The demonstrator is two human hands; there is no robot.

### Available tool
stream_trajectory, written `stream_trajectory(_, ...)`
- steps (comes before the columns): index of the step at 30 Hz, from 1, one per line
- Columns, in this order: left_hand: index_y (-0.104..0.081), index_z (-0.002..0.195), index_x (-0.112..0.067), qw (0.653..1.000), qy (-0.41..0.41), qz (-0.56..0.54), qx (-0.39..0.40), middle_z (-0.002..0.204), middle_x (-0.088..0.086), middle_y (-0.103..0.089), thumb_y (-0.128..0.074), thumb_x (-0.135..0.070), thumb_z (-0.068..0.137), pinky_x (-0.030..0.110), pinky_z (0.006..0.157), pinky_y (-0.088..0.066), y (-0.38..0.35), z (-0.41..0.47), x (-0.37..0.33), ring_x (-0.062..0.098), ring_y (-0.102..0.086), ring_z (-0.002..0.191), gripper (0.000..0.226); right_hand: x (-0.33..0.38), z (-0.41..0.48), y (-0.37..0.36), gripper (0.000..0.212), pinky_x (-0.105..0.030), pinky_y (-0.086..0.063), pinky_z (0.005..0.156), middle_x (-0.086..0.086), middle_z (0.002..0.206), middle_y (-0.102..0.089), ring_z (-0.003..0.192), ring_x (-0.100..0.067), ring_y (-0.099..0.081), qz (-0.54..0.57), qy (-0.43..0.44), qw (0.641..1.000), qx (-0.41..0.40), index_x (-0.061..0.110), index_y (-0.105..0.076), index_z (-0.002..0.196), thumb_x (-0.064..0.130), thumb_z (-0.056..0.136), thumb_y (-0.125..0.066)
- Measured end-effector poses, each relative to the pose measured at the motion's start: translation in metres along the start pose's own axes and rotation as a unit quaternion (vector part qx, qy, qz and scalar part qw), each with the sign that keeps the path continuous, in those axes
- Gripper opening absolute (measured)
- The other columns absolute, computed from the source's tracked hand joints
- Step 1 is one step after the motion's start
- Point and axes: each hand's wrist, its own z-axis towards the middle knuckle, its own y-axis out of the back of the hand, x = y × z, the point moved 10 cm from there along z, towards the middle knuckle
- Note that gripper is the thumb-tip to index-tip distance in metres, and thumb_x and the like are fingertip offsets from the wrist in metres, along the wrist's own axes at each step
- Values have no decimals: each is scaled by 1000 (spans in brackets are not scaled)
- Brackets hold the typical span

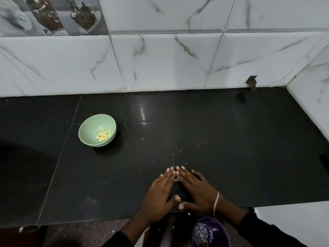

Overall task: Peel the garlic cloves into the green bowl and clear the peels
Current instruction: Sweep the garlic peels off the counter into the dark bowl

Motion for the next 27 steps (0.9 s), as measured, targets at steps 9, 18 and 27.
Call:
stream_trajectory(9,-62,123,13,571,333,-750,15,126,34,-62,-6,-86,80,43,95,-51,-43,-44,-5,43,-62,120,122,-117,43,40,104,-46,-7,124,2,168,10,154,-12,13,-20,-175,984,-27,19,-8,161,89,84,-9)
stream_trajectory(18,-40,147,9,424,333,-826,160,156,28,-35,-38,-102,42,46,117,-34,-100,-90,-47,38,-36,146,153,-24,48,0,101,-46,-6,125,1,169,5,154,-11,11,-43,11,999,12,14,-12,161,85,89,-22)
stream_trajectory(27,-26,154,5,546,237,-783,179,163,22,-24,-48,-99,38,43,127,-7,-105,-74,-31,31,-21,153,158,-25,82,17,105,-45,-8,125,0,169,6,155,-12,11,-32,13,999,14,12,-12,160,87,86,-22)
